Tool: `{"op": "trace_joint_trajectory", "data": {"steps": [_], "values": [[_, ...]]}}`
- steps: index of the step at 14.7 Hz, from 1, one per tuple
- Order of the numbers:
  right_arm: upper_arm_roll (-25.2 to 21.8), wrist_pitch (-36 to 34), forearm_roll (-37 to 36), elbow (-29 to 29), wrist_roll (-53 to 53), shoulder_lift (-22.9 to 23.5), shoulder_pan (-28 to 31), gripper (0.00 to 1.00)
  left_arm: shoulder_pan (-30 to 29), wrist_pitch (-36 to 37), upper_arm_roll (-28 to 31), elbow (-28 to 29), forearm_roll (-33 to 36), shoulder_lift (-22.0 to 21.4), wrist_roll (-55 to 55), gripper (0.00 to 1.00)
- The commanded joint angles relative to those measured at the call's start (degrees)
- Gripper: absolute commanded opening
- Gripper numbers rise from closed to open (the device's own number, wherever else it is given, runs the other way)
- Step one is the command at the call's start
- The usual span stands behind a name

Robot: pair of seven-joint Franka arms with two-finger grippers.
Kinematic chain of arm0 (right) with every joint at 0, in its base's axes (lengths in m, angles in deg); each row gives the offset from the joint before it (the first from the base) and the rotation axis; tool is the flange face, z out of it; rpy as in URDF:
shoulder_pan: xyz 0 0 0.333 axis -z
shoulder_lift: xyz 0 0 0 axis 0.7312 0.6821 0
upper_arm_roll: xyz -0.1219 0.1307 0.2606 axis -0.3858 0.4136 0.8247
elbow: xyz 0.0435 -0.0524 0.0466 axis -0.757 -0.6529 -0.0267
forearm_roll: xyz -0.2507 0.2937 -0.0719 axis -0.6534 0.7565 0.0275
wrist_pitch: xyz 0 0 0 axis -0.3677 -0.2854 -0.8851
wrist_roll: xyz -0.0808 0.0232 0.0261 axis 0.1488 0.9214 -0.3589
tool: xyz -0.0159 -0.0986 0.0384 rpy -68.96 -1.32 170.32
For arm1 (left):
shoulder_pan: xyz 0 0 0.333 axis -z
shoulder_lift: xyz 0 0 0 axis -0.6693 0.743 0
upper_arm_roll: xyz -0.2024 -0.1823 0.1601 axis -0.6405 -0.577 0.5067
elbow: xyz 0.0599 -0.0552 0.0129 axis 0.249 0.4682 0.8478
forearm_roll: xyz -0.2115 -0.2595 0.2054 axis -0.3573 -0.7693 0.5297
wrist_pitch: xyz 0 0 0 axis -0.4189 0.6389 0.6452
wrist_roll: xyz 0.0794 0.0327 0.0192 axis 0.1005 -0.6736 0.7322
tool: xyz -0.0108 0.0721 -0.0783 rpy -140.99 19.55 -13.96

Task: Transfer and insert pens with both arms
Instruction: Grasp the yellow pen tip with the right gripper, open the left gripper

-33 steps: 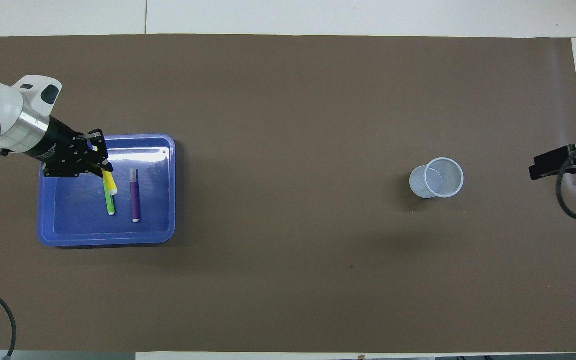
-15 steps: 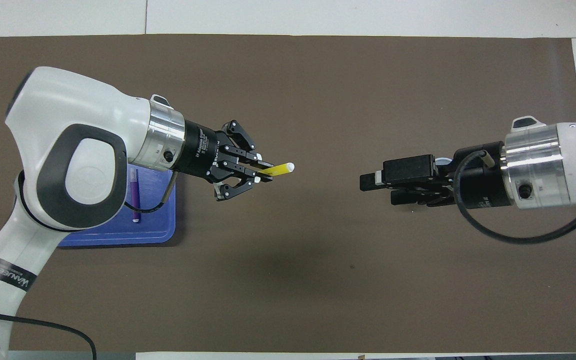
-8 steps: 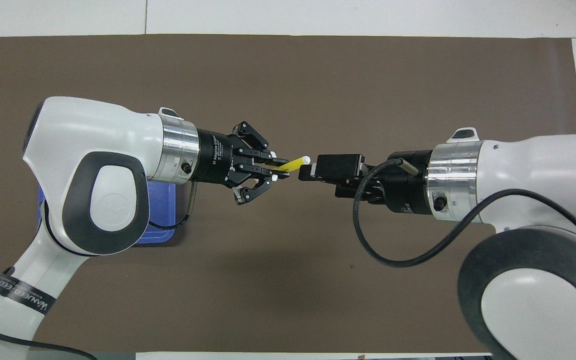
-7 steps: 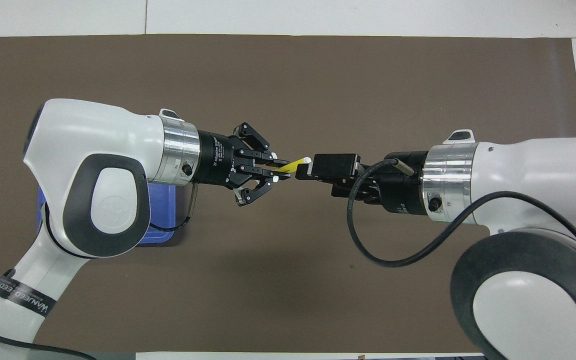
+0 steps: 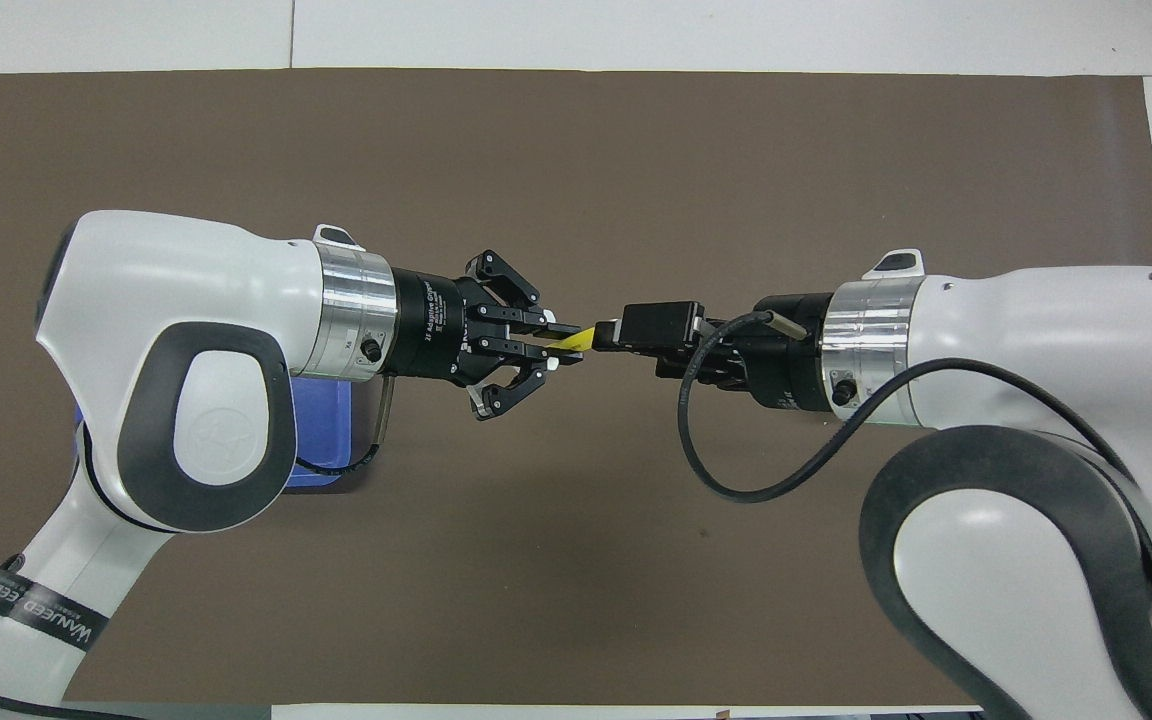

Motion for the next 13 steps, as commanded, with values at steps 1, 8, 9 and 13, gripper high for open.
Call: {"op": "trace_joint_trajectory", "data": {"steps": [1,8,9,13], "values": [[0.1,2.6,-0.2,-0.2,0.2,0.3,-1.1,0.82,0.7,-1.2,0.4,2.5,-1.5,-2.3,-0.5,0.00],[0.2,4.3,-0.1,0.3,0.2,0.8,-1.1,0.54,0.9,-1.2,0.4,2.7,-1.5,-2.7,-0.5,0.00],[0.2,4.4,-0.1,0.4,0.1,0.9,-1.1,0.52,0.8,-1.2,0.5,2.8,-1.5,-2.7,-0.5,0.00],[0.2,4.8,0.0,0.4,-1.2,1.0,-1.0,0.48,0.9,-1.2,0.5,2.9,-1.6,-2.8,-0.5,0.00]]}}
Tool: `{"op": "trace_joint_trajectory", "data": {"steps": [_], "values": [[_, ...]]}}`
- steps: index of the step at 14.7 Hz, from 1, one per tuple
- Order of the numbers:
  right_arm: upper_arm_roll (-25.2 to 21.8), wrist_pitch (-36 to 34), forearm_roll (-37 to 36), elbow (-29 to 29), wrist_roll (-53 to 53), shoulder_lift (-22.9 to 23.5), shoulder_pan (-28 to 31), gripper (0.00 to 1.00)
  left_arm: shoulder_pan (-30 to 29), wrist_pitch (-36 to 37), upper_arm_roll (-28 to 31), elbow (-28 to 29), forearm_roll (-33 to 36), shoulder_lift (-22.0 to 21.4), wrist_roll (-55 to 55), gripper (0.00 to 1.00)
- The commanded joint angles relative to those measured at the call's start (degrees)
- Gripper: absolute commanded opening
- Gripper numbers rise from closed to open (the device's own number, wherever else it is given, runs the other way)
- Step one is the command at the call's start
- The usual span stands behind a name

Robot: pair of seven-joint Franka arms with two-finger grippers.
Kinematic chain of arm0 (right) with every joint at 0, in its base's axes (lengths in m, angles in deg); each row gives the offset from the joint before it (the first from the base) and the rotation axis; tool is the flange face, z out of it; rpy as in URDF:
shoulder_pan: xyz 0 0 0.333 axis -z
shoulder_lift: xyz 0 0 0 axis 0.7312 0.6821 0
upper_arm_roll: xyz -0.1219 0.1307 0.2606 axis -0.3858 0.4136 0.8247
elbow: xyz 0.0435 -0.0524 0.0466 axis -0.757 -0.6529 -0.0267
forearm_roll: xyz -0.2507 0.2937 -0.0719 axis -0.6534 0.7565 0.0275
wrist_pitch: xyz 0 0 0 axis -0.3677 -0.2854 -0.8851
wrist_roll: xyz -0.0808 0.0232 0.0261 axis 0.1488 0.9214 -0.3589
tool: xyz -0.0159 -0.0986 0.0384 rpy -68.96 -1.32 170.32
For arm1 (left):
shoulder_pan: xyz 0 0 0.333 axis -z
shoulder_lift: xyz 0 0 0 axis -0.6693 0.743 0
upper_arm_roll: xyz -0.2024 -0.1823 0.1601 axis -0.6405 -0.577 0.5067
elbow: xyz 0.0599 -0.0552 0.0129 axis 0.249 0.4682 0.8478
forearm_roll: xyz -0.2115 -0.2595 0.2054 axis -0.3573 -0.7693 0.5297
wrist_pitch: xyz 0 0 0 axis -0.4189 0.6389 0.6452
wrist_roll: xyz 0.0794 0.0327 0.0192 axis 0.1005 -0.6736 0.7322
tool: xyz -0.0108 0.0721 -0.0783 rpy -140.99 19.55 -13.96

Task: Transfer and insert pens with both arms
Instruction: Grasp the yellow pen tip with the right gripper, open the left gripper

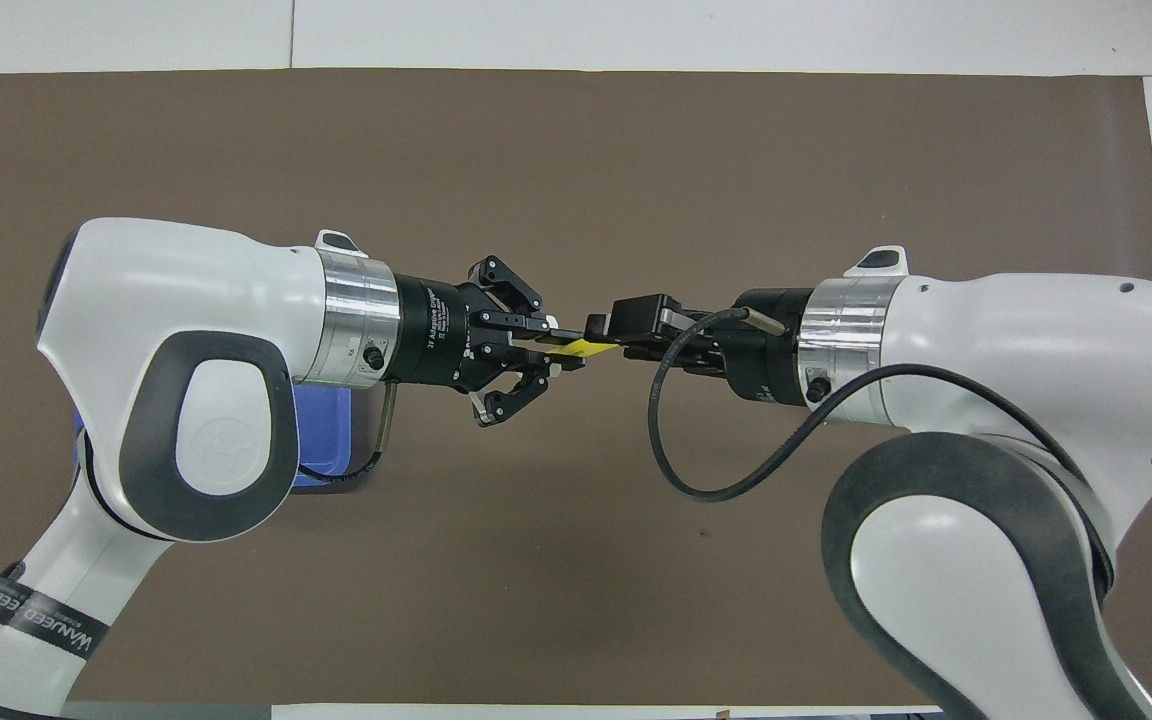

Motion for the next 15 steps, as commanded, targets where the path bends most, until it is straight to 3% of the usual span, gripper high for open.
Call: {"op": "trace_joint_trajectory", "data": {"steps": [1,4,6,11,12,15], "values": [[0.1,1.2,0.1,0.3,-0.9,0.5,0.1,0.41,0.5,-1.1,0.5,2.3,-1.4,-2.4,-0.5,0.00],[0.2,3.1,0.3,0.3,-2.0,0.6,0.1,0.20,0.5,-1.2,0.5,2.3,-1.4,-2.4,-0.5,0.00],[0.2,3.8,0.4,0.3,-2.3,0.7,0.1,0.00,0.5,-1.2,0.5,2.3,-1.4,-2.4,-0.6,0.00],[0.1,2.8,0.2,0.3,-1.7,0.6,0.2,0.00,0.6,-1.2,0.6,2.2,-1.4,-2.8,-0.6,0.00],[0.1,2.6,0.0,0.3,-1.7,0.6,0.2,0.00,0.6,-1.3,0.6,2.1,-1.4,-3.0,-0.7,0.99],[-0.2,-0.2,-0.7,0.4,-1.5,-0.2,0.7,0.00,0.5,-1.3,0.6,2.2,-1.3,-3.8,-0.7,1.00]]}}
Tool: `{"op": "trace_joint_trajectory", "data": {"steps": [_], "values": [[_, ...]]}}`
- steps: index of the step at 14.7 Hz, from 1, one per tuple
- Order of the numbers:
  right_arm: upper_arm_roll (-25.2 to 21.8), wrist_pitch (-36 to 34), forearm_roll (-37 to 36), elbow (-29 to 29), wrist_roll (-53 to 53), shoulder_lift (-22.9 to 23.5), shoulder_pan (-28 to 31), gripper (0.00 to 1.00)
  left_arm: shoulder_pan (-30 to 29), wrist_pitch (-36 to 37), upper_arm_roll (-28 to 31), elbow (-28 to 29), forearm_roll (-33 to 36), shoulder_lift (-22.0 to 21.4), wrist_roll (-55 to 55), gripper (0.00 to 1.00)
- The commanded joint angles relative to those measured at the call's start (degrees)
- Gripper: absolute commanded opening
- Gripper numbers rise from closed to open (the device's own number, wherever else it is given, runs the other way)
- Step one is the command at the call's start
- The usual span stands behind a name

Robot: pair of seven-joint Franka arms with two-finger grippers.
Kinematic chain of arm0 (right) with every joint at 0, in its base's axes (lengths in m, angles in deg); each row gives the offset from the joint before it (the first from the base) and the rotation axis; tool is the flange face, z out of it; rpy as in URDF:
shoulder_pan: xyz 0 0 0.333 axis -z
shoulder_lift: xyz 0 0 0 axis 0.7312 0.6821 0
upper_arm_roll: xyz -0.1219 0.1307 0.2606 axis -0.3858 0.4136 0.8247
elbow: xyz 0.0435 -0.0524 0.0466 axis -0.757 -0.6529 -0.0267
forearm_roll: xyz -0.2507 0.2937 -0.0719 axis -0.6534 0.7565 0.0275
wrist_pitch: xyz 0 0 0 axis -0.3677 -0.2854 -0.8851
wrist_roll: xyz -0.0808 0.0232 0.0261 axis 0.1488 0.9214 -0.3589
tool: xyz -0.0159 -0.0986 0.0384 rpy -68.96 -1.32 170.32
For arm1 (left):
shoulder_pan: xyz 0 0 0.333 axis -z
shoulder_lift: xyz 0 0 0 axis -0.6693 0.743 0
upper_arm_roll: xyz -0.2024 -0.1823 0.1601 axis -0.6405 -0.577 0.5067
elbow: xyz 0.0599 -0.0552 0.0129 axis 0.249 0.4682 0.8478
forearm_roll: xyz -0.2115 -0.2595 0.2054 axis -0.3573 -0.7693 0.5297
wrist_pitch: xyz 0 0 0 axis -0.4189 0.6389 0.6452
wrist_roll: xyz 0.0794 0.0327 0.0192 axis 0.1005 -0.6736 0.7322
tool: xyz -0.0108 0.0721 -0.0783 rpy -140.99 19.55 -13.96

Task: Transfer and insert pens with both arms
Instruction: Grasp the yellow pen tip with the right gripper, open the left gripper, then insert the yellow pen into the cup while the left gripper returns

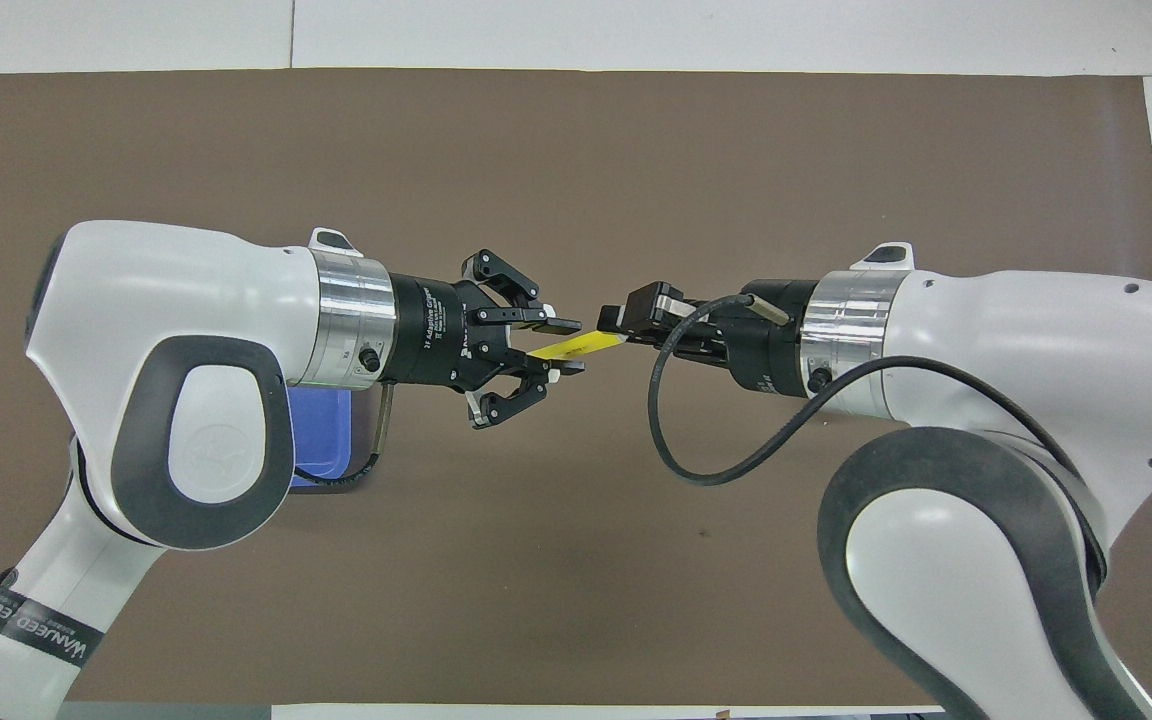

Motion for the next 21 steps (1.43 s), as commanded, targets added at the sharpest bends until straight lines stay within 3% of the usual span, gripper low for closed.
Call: {"op": "trace_joint_trajectory", "data": {"steps": [1,4,8,13,16,21], "values": [[-0.3,-4.0,-2.9,0.4,-0.1,-1.1,0.9,0.00,0.4,-0.8,0.5,2.2,-1.2,-2.6,-0.5,1.00],[-0.4,-17.2,-15.5,2.6,2.6,-2.8,5.7,0.00,-0.3,-0.7,0.8,2.2,-0.9,-2.6,-0.8,1.00],[-0.4,-29.3,-24.8,8.7,18.4,-1.3,13.2,0.00,-3.0,0.1,0.9,2.3,2.0,-2.5,-6.6,1.00],[-0.3,-27.8,-40.9,11.1,25.4,0.3,15.3,0.00,-6.6,0.4,0.9,2.4,14.3,-2.4,-12.5,1.00],[-0.4,-26.8,-43.3,10.6,26.0,1.3,17.3,0.00,-9.6,-0.2,0.9,2.5,19.1,-1.8,-12.8,1.00],[-0.4,-22.7,-45.5,10.5,27.6,3.8,18.9,0.00,-11.5,-6.0,1.0,6.1,19.4,-2.5,-9.7,1.00]]}}
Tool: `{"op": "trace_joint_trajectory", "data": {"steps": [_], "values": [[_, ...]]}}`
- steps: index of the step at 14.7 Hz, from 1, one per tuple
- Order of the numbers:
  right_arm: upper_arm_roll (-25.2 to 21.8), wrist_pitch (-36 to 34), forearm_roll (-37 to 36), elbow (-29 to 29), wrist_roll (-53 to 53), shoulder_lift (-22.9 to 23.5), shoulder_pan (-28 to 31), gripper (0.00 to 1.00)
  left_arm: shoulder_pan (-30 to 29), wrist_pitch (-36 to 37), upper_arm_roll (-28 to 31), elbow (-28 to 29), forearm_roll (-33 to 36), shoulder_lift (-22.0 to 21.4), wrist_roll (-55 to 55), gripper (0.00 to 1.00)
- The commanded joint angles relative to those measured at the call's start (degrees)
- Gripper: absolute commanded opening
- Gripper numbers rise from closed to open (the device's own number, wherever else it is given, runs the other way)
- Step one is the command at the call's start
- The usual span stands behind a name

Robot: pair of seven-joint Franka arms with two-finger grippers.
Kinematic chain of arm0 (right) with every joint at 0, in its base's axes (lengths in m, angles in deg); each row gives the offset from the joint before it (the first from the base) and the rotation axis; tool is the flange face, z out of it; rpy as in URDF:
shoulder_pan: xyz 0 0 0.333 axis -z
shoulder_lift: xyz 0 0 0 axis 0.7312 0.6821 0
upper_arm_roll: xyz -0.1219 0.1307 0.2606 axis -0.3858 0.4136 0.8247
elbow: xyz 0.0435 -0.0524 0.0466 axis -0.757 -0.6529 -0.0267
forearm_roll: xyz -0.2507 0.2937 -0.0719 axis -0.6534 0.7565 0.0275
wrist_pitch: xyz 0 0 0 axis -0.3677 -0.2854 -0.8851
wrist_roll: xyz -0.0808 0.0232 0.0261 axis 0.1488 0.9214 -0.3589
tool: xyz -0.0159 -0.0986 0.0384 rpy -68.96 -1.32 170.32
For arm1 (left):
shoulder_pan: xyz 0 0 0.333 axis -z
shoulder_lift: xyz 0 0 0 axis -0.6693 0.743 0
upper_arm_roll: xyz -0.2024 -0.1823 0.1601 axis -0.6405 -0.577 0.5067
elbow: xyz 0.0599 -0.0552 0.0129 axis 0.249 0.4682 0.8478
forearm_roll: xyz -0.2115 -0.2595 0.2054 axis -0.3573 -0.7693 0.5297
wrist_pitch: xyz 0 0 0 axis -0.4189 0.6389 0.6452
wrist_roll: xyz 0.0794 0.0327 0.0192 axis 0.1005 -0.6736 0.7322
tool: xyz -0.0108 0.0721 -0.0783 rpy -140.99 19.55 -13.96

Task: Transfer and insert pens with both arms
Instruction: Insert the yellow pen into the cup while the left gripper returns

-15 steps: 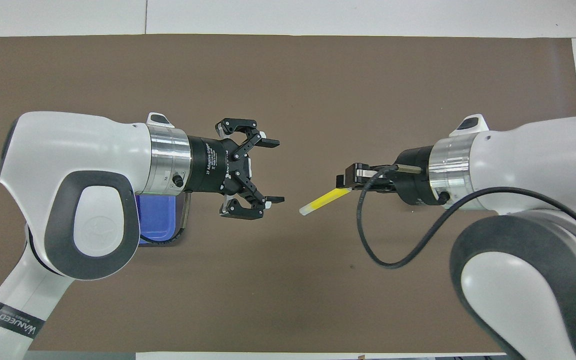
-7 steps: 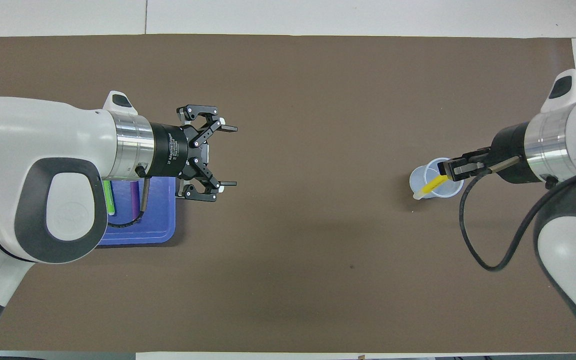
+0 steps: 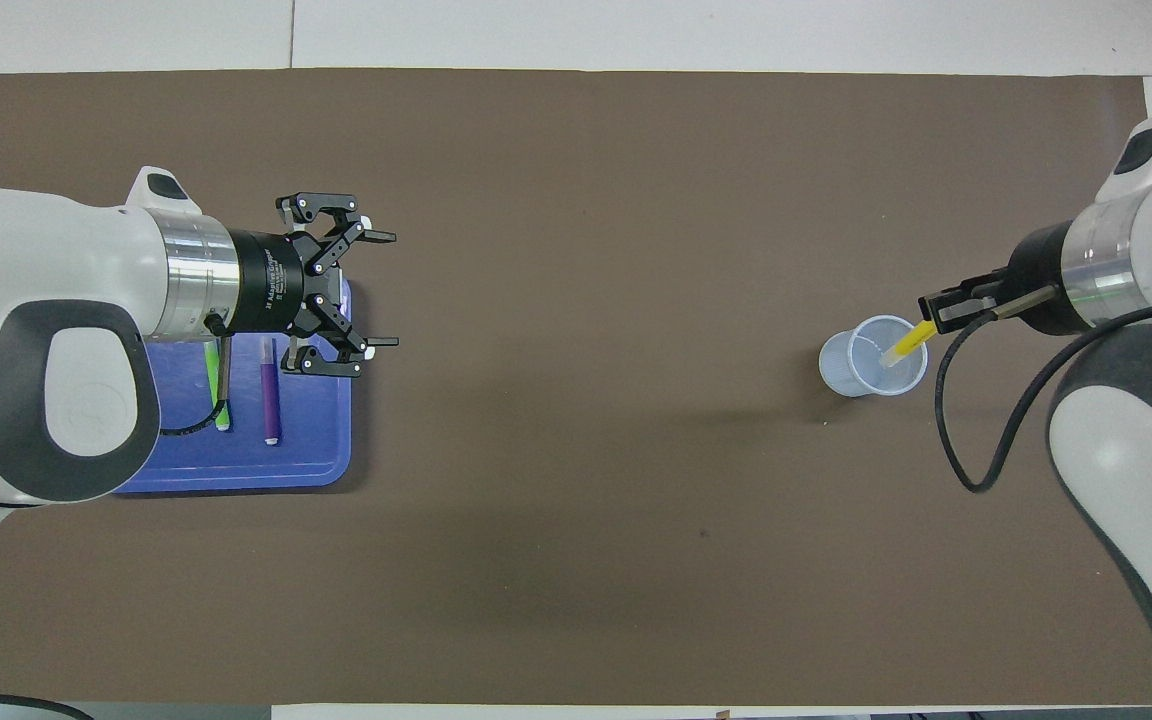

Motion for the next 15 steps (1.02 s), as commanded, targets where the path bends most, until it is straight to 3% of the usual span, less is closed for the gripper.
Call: {"op": "trace_joint_trajectory", "data": {"steps": [1,2,6,9,12,14,15], "values": [[0.6,2.9,-1.5,-0.1,1.9,2.3,2.7,0.00,-1.3,-4.1,-0.3,3.3,1.1,-1.8,1.4,1.00],[0.6,3.2,-1.5,-0.9,2.3,3.1,3.5,0.00,-2.1,-4.3,-0.2,3.4,1.4,-1.6,0.1,1.00],[0.6,7.6,-1.4,-5.6,2.3,2.9,3.4,0.00,-6.5,0.7,-0.3,3.6,6.1,-0.6,-24.7,1.00],[0.7,7.8,-1.3,-8.1,2.3,2.3,3.4,0.00,-9.2,4.0,-0.3,3.6,14.3,0.5,-39.9,1.00],[0.7,13.7,-1.2,-14.8,2.4,0.2,3.4,0.02,-11.5,4.1,-0.3,3.6,22.6,2.7,-51.5,1.00],[0.7,14.8,-1.2,-16.6,2.5,-0.4,3.4,0.17,-12.8,3.6,-0.2,3.6,27.7,5.1,-61.4,1.00],[0.6,14.7,-1.3,-16.5,3.0,-0.4,3.6,0.36,-13.9,3.5,-0.3,3.5,30.1,6.3,-67.6,1.00]]}}
